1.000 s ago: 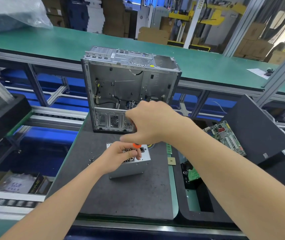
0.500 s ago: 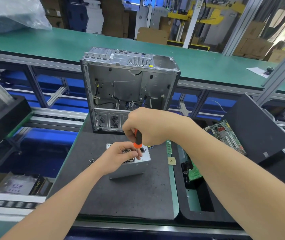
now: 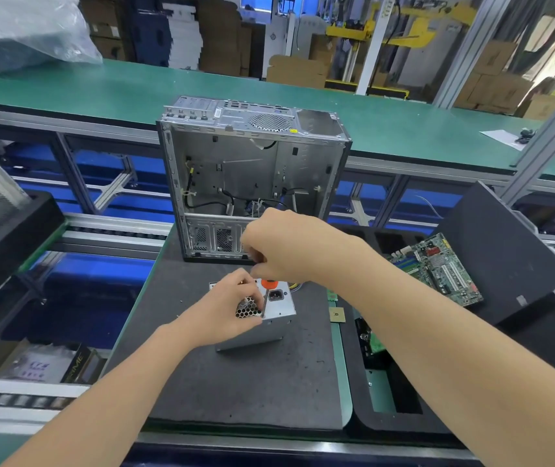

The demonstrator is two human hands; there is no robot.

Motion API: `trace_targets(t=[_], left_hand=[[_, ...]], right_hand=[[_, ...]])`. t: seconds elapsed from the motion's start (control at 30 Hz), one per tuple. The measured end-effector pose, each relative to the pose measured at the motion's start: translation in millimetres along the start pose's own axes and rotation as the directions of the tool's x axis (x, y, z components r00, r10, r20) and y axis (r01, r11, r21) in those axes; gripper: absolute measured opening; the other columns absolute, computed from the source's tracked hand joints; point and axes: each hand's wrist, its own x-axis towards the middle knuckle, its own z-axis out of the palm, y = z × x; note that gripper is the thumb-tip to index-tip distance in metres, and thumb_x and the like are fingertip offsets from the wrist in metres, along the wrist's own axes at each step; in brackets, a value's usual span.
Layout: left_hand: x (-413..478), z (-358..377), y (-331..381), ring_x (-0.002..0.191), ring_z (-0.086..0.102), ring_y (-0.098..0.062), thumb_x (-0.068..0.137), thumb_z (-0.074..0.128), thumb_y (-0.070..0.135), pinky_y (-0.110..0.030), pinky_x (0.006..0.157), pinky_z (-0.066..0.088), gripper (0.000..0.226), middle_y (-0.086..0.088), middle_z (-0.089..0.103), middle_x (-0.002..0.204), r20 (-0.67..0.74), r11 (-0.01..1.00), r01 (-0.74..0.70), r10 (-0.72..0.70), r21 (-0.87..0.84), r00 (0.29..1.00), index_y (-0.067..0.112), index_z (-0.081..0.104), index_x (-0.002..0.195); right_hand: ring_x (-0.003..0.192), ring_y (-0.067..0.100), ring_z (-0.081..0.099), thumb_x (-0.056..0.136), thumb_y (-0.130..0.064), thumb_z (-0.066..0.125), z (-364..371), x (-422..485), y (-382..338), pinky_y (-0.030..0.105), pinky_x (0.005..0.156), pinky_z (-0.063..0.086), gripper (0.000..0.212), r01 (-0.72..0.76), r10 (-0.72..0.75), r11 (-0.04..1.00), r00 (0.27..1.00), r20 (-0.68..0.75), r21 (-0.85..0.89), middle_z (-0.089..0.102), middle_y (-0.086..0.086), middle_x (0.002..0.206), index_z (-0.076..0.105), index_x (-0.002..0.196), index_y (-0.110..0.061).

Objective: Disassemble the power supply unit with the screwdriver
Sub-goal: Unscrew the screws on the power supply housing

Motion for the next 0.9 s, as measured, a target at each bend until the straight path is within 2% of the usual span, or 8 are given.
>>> trace_targets(t=[0.07,0.2,0.3,0.47,0.63,0.77,0.83,0.9], left_hand=[[1,2,4,0.107,0.051,-0.003,0.087,0.083,0.028,-0.018,0.092,0.041,0.015,0.005,0.055,0.117,-0.035,1.0,0.013,-0.013,0.018,0.999,0.031,0.068,0.088],[3,9,12,0.105,0.05,-0.01,0.089,0.082,0.032,-0.027,0.093,0.042,0.014,0.008,0.057,0.107,-0.071,0.996,0.034,-0.028,0.08,0.997,0.024,0.071,0.086],[4,10,16,0.103,0.049,-0.011,0.092,0.079,0.035,-0.026,0.092,0.04,0.015,0.009,0.054,0.104,-0.052,0.99,0.052,-0.045,0.132,0.998,0.023,0.069,0.089],[9,4,19,0.104,0.045,-0.014,0.104,0.062,0.041,-0.032,0.1,0.04,0.022,0.006,0.047,0.11,0.053,0.95,0.061,-0.081,0.305,0.995,0.019,0.066,0.102],[17,1,25,0.105,0.047,-0.018,0.109,0.05,0.037,-0.036,0.099,0.044,0.027,0.004,0.042,0.111,0.1,0.902,0.073,-0.127,0.424,0.987,0.015,0.065,0.103],[17,-8,22,0.093,0.05,-0.011,0.108,0.056,0.03,-0.025,0.085,0.042,0.024,0.001,0.047,0.109,0.018,0.954,0.161,-0.171,0.252,0.985,0.011,0.062,0.095],[13,-18,14,0.083,0.053,-0.009,0.106,0.059,0.023,-0.027,0.076,0.041,0.027,-0.003,0.053,0.101,-0.108,0.971,0.217,-0.206,0.102,0.973,0.004,0.061,0.087],[5,-31,-1,0.081,0.058,-0.006,0.105,0.06,0.023,-0.027,0.072,0.043,0.021,0.002,0.061,0.094,-0.247,0.959,0.283,-0.275,-0.003,0.929,0.01,0.063,0.09]], right_hand=[[0.083,0.027,0.065,0.084,-0.018,0.071,-7,-4,1,0.038,0.067,0.058,0.01,0.065,-0.068,0.996,0.996,0.055,0.053,0.048,-0.008,0.079,0.062,0.085,-0.023],[0.092,0.018,0.058,0.083,-0.002,0.068,-12,-9,3,0.045,0.078,0.06,0.025,0.147,-0.158,0.986,0.978,0.135,0.084,0.063,-0.007,0.089,0.07,0.098,-0.022],[0.091,0.015,0.053,0.084,0.001,0.065,-13,-11,5,0.045,0.08,0.059,0.027,0.152,-0.16,0.986,0.979,0.128,0.068,0.068,-0.005,0.094,0.072,0.102,-0.018],[0.091,0.017,0.06,0.083,0.001,0.065,-17,-14,10,0.042,0.08,0.058,0.025,0.128,-0.137,0.988,0.984,0.114,0.084,0.071,-0.002,0.094,0.073,0.1,-0.016],[0.094,0.021,0.059,0.079,0.002,0.062,-22,-17,19,0.044,0.077,0.059,0.028,0.071,-0.075,0.995,0.996,0.045,0.075,0.055,-0.013,0.082,0.07,0.095,-0.02],[0.095,0.021,0.059,0.079,0.0,0.063,-18,-15,23,0.043,0.08,0.058,0.023,0.044,-0.041,0.996,0.999,-0.03,0.084,0.05,-0.016,0.077,0.069,0.09,-0.02],[0.096,0.018,0.055,0.082,-0.005,0.066,-14,-13,24,0.043,0.083,0.056,0.018,0.019,-0.01,0.993,0.997,-0.072,0.118,0.055,-0.012,0.084,0.069,0.094,-0.019],[0.094,0.016,0.052,0.087,-0.014,0.069,-9,-8,23,0.045,0.084,0.056,0.015,-0.011,0.028,0.986,0.994,-0.101,0.168,0.058,-0.009,0.089,0.069,0.102,-0.018]])
